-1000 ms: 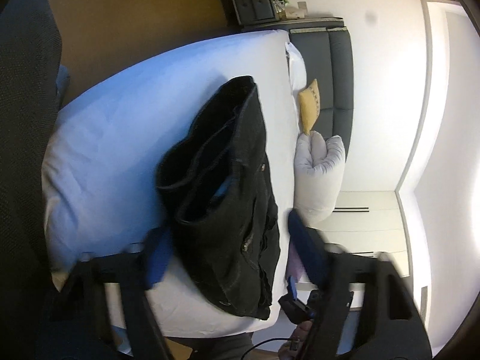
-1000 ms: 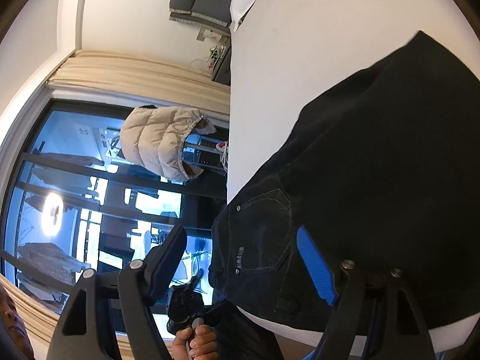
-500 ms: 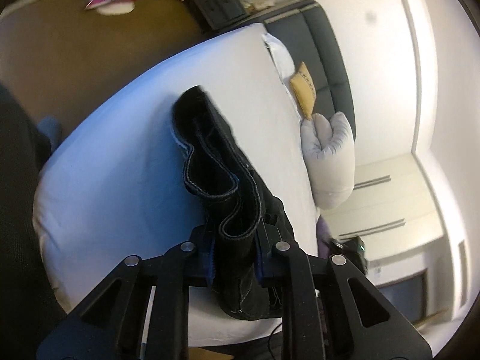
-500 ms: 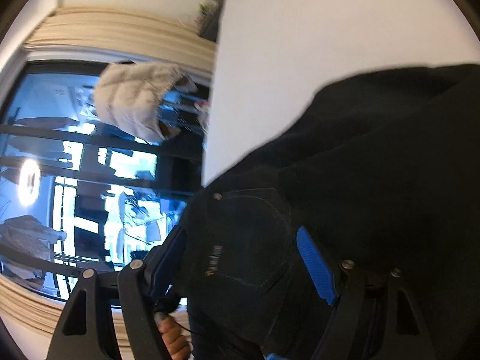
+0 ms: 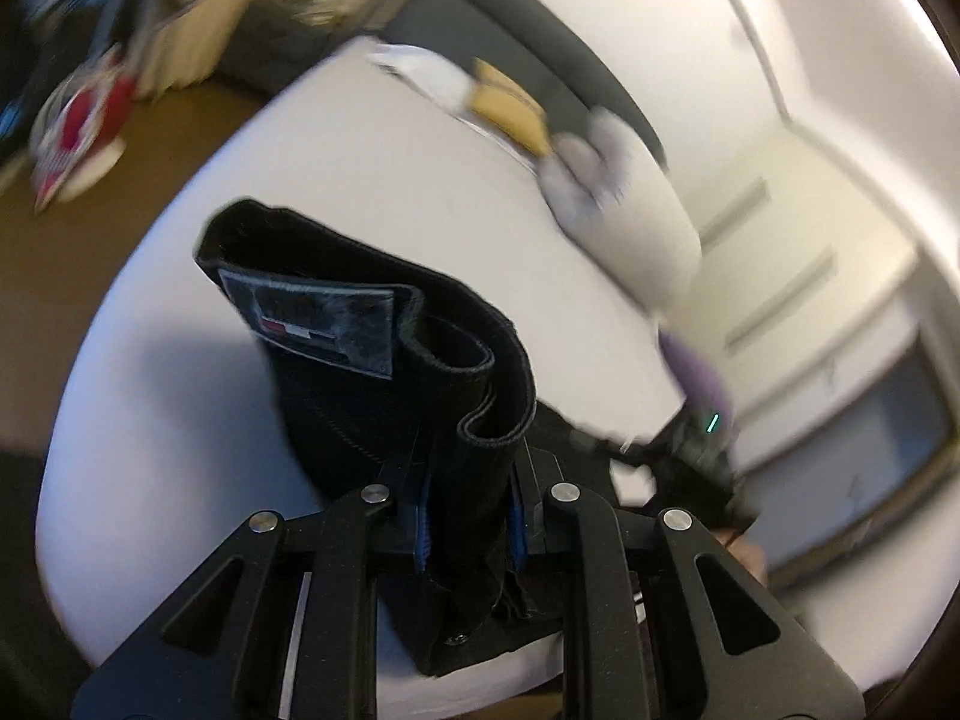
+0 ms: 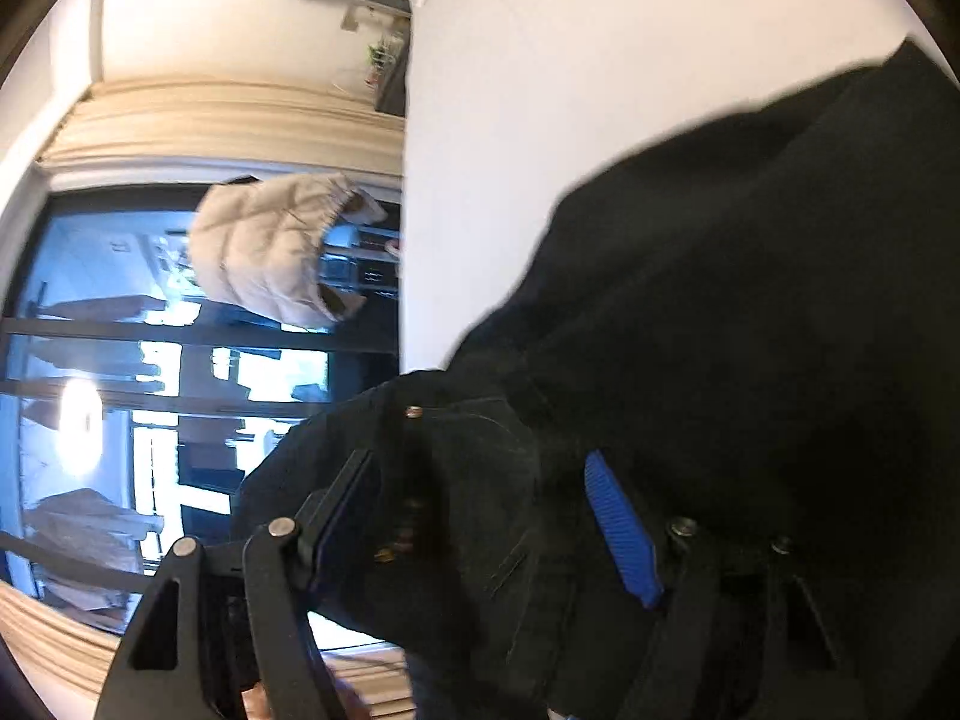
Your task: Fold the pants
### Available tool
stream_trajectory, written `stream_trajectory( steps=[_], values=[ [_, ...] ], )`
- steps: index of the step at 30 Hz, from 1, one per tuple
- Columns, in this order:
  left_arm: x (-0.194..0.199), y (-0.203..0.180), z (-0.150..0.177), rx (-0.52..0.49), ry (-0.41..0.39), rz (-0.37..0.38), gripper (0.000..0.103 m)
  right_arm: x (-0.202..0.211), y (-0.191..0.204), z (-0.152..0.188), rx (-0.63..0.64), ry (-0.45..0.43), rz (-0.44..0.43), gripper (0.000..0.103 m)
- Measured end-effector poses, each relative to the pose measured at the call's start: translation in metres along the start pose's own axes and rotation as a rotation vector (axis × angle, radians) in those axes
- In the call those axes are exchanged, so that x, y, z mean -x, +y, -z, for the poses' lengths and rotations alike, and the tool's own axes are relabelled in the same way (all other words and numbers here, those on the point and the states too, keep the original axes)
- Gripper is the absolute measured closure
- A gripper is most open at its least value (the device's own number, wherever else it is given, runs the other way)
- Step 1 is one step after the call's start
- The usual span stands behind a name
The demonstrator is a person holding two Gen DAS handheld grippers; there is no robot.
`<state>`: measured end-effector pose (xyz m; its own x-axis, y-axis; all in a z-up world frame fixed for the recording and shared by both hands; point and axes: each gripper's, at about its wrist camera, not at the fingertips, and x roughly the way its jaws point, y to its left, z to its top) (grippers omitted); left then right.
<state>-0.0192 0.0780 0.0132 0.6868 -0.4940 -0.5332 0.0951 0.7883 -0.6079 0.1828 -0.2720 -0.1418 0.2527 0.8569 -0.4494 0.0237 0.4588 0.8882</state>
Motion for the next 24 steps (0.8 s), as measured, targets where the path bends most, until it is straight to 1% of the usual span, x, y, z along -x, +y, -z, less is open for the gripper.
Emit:
stream_trajectory(
  steps=[1,2,4,5,6,8,9,11,14,15,18,19,21,22,23,24],
  values=[
    [-0.01,-0.015,0.003,-0.047,0.023,-0.003,0.086,0.009,0.003,-0.003,0.012,-0.013,-0.01,0.026],
    [-0.024,-0.031,0.007,-0.104,0.055,-0.007,0.086,0.022,0.007,-0.006,0.028,-0.03,-0.02,0.021],
    [-0.05,-0.061,0.021,-0.218,0.11,-0.018,0.086,0.035,0.009,-0.009,0.05,-0.044,-0.042,0.015],
    [-0.063,-0.073,0.03,-0.264,0.14,-0.021,0.086,0.039,0.009,-0.012,0.057,-0.045,-0.048,0.014],
    [-0.079,-0.088,0.04,-0.321,0.182,-0.024,0.086,0.041,0.009,-0.013,0.056,-0.04,-0.046,0.014],
    [-0.099,-0.107,0.056,-0.403,0.221,-0.046,0.086,0.039,0.006,-0.011,0.057,-0.015,-0.036,0.009],
    [-0.109,-0.114,0.064,-0.443,0.244,-0.056,0.086,0.035,0.005,-0.009,0.065,0.005,-0.018,0.009],
    [-0.118,-0.121,0.07,-0.469,0.265,-0.058,0.086,0.025,0.005,-0.005,0.074,0.035,0.009,0.009],
    [-0.127,-0.132,0.079,-0.543,0.268,-0.094,0.086,0.018,-0.006,-0.004,0.058,0.06,0.018,0.009],
    [-0.123,-0.132,0.091,-0.566,0.267,-0.104,0.086,0.016,-0.005,-0.005,0.062,0.063,0.019,0.009],
    [-0.125,-0.141,0.1,-0.622,0.263,-0.122,0.086,0.007,0.0,-0.015,0.08,0.065,0.019,0.014],
    [-0.126,-0.146,0.105,-0.645,0.261,-0.127,0.086,0.005,0.0,-0.018,0.085,0.069,0.02,0.018],
    [-0.129,-0.156,0.114,-0.681,0.261,-0.129,0.086,0.0,-0.002,-0.028,0.079,0.084,0.029,0.022],
    [-0.125,-0.156,0.124,-0.694,0.262,-0.126,0.086,-0.004,-0.004,-0.032,0.072,0.093,0.029,0.027],
    [-0.127,-0.159,0.127,-0.706,0.266,-0.123,0.086,-0.008,-0.007,-0.037,0.068,0.111,0.026,0.039],
    [-0.129,-0.16,0.131,-0.713,0.269,-0.119,0.086,-0.012,-0.009,-0.038,0.067,0.125,0.03,0.046]
  ],
)
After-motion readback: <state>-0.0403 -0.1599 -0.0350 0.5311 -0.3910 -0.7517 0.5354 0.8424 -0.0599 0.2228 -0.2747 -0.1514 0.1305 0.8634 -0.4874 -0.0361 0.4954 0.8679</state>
